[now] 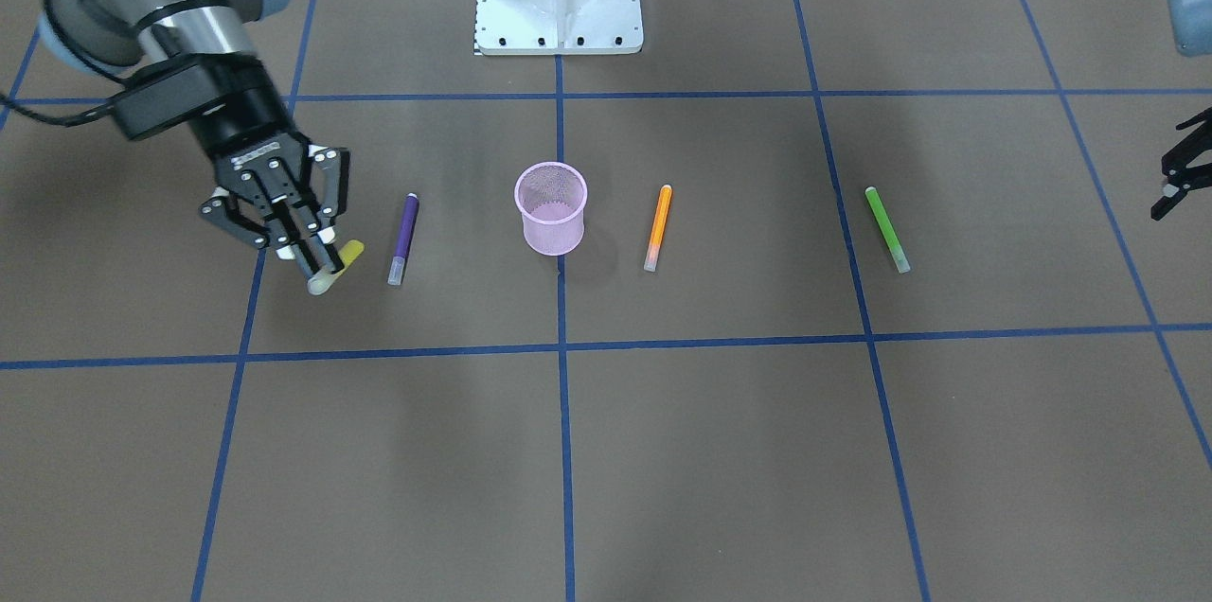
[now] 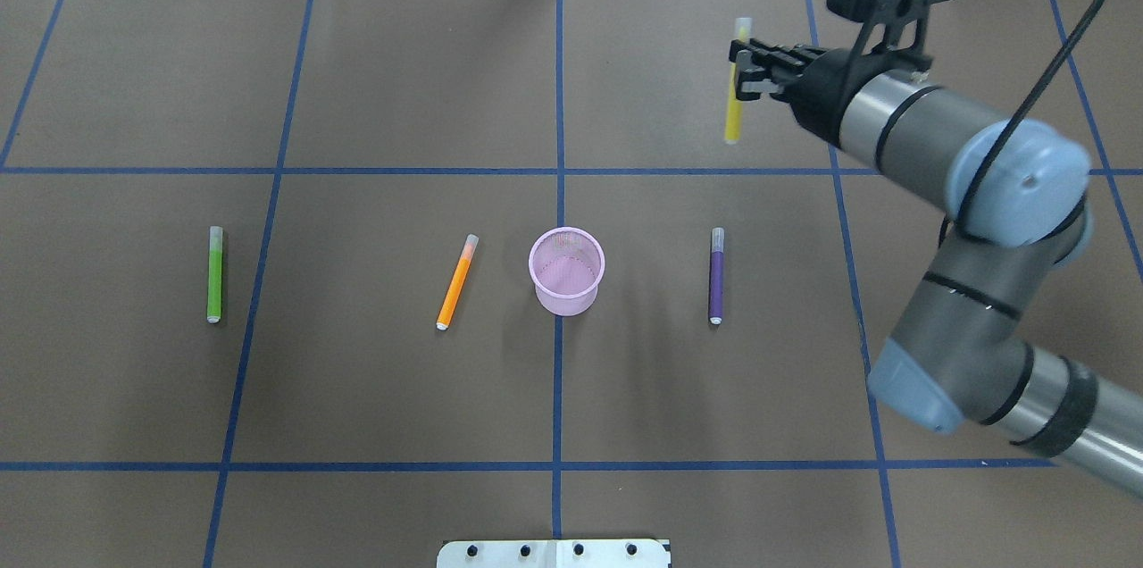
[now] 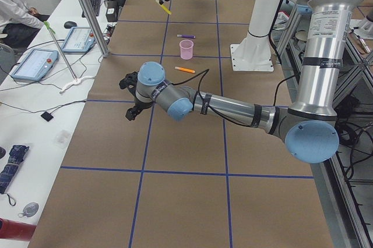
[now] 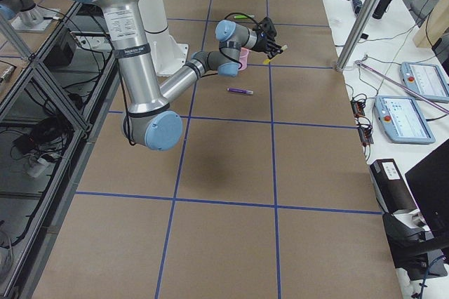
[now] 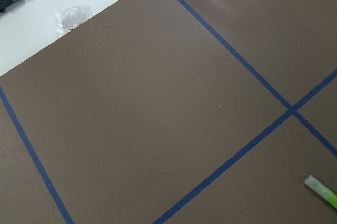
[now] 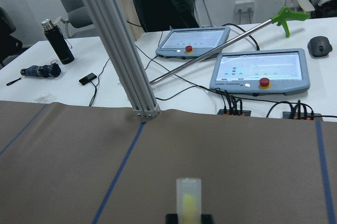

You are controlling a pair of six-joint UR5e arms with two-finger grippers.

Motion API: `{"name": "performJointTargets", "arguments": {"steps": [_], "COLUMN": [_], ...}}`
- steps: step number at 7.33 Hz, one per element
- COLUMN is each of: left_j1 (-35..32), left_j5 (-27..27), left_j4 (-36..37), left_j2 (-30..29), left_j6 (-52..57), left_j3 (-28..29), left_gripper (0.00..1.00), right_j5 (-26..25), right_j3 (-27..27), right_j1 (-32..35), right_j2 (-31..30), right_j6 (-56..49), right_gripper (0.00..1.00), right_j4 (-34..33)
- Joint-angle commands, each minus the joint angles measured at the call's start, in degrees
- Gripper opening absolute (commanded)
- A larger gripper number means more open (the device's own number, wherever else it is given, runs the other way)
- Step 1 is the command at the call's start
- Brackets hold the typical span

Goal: Collect pens into pen holder
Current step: 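Carry the yellow marker upright in the right gripper toward the pink cup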

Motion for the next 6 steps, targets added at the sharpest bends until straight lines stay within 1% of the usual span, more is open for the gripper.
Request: {"name": "performJointTargets", "arguments": {"steps": [1,3,4,6], "left_j1": [1.5,1.7,1.7,1.7], "left_j5": [0.0,0.0,0.0,0.0], "left_j4": [-1.9,-1.9,-1.9,-1.9], "left_j2": [-0.4,-0.4,-0.4,-0.3], "left_j6": [-3.3,-3.3,-3.3,-3.4], "left_j3": [0.4,0.6,0.6,0.7], "left_gripper": [1.00,1.00,1.00,1.00], "right_j5": [-13.4,-18.8,-21.5,-27.0], "right_j3": [-2.6,-4.2,-5.2,-9.0], "right_j1": [-10.6,-15.8,-17.6,-21.1], "right_j2": [6.4,11.8,12.4,13.5], "right_j6": [-0.7,-2.2,-2.3,-2.3], "right_gripper": [0.00,0.00,0.00,0.00], "right_j4": [-1.2,-7.2,-7.5,-7.4]}}
